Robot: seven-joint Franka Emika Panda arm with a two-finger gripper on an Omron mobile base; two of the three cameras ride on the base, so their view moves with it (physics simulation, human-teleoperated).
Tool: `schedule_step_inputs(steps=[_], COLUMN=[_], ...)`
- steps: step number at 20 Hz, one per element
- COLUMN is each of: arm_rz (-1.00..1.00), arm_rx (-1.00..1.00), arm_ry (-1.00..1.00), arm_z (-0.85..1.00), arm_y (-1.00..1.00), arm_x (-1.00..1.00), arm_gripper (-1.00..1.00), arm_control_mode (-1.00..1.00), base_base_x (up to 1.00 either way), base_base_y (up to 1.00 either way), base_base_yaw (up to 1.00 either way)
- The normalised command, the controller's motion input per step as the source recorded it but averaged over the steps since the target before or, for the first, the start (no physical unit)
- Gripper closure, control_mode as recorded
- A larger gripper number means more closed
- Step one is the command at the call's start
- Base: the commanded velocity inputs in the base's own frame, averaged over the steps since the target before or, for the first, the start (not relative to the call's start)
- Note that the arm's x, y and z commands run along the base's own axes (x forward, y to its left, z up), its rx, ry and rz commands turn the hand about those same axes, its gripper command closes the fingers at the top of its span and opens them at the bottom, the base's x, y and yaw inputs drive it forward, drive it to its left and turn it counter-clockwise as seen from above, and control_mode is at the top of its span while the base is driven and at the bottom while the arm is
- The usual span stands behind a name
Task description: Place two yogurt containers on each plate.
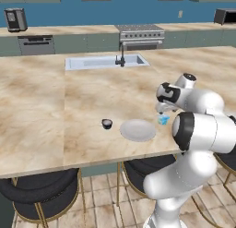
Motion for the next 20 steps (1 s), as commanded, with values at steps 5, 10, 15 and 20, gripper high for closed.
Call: schedule_step_inputs(steps=[5,10,15,20], arm_rz=[0.01,0.01,0.01,0.01], arm_rx=[0.00,0.00,0.00,0.00], arm_ry=[0.00,0.00,0.00,0.00], arm_z=[-0.03,-0.04,-0.20,-0.13], arm_y=[-0.13,-0.15,-0.02,-0.02], arm_x=[0.15,0.04,0.19,0.15], arm_gripper=[-1.00,-1.00,-1.00,-1.00], arm_control_mode=[-1.00,-1.00,-1.00,-1.00], base_base_x=[0.00,0.00,0.00,0.00], base_base_y=[0.00,0.00,0.00,0.00], base_base_yaw=[0.00,0.00,0.00,0.00])
